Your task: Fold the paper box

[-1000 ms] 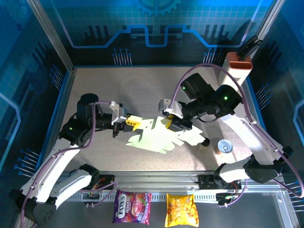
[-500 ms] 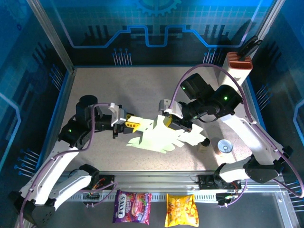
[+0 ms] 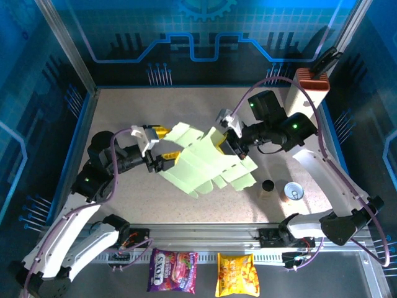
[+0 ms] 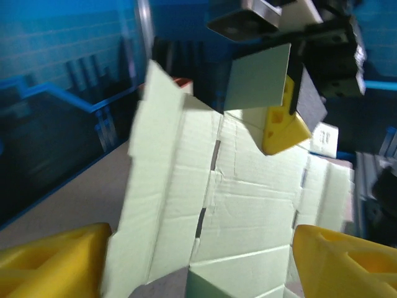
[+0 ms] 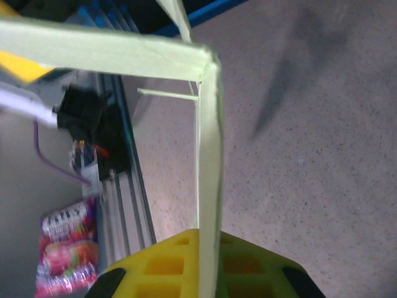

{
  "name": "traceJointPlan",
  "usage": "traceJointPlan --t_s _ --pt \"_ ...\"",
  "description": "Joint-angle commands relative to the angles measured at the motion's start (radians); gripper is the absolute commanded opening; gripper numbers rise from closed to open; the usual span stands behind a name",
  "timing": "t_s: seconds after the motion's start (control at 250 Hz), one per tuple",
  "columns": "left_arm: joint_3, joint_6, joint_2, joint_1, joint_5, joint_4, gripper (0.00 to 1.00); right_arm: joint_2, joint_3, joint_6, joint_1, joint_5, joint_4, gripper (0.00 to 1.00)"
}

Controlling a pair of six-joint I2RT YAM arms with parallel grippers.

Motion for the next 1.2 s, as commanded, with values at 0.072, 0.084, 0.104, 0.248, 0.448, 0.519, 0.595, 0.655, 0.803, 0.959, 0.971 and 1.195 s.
traceJointPlan --t_s 0.072,0.084,0.104,0.248,0.448,0.519,0.595,0.655,0.803,0.959,0.971,1.195 --pt "0.078 -0.261 0.074 0.019 -0.172 -0.013 0.81 -0.005 -0.199 0.495 -0.108 -0.137 0.500 0.00" --pt "0.079 -0.269 0.080 0.019 -0.169 -0.012 0.81 -0.002 -0.208 0.517 -0.113 -0.140 0.519 0.00" --pt "0.082 -0.284 0.089 0.021 -0.165 -0.014 0.81 0.005 -0.226 0.552 -0.121 -0.143 0.549 0.00" --pt "0.081 -0.373 0.164 0.024 -0.111 0.005 0.78 0.031 -0.373 0.786 -0.150 -0.138 0.817 0.00" --pt "0.081 -0.510 0.284 0.024 -0.116 -0.025 0.71 0.099 -0.472 0.930 -0.172 -0.087 0.932 0.00" --pt "0.068 -0.544 0.319 0.025 -0.100 -0.020 0.68 0.129 -0.483 0.936 -0.176 -0.082 0.929 0.00" --pt "0.044 -0.576 0.352 0.022 -0.073 0.008 0.66 0.156 -0.501 0.943 -0.178 -0.075 0.931 0.00" --pt "0.024 -0.588 0.373 0.022 -0.061 0.020 0.64 0.180 -0.517 0.949 -0.180 -0.090 0.951 0.00" --pt "-0.014 -0.619 0.424 0.020 -0.050 0.031 0.62 0.241 -0.519 0.923 -0.193 -0.111 0.912 0.00" --pt "-0.069 -0.672 0.482 0.017 -0.010 0.086 0.59 0.307 -0.480 0.844 -0.212 -0.110 0.775 0.00" --pt "-0.074 -0.675 0.487 0.016 -0.009 0.090 0.58 0.313 -0.477 0.840 -0.214 -0.111 0.769 0.00" --pt "-0.116 -0.735 0.580 -0.010 0.023 0.132 0.58 0.345 -0.464 0.756 -0.224 -0.056 0.663 0.02"
